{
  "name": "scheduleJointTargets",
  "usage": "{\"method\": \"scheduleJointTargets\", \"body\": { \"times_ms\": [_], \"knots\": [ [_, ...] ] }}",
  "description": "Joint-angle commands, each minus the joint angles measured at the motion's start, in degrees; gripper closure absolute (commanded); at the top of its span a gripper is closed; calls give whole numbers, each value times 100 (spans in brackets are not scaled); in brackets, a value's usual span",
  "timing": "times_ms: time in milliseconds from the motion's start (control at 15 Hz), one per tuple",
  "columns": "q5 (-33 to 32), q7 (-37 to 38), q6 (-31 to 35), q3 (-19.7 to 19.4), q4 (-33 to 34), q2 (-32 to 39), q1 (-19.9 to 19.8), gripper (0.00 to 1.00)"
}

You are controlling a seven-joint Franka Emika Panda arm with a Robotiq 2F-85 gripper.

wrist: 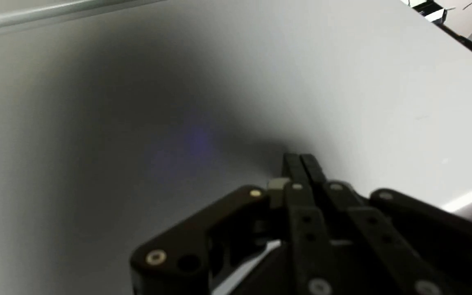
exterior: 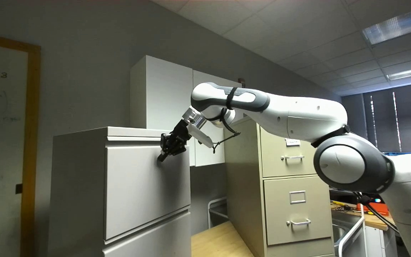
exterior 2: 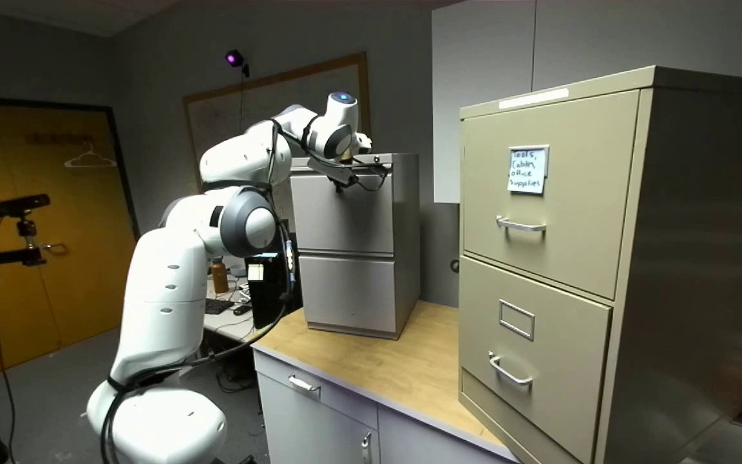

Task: Close the open drawer

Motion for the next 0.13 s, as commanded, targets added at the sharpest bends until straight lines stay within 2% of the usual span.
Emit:
{"method": "scheduleJointTargets", "body": {
  "times_ms": [0,67],
  "knots": [
    [-200,239,-425,175,1156,770,-185,96],
    [-212,267,-573,193,1312,847,-203,97]
  ]
}}
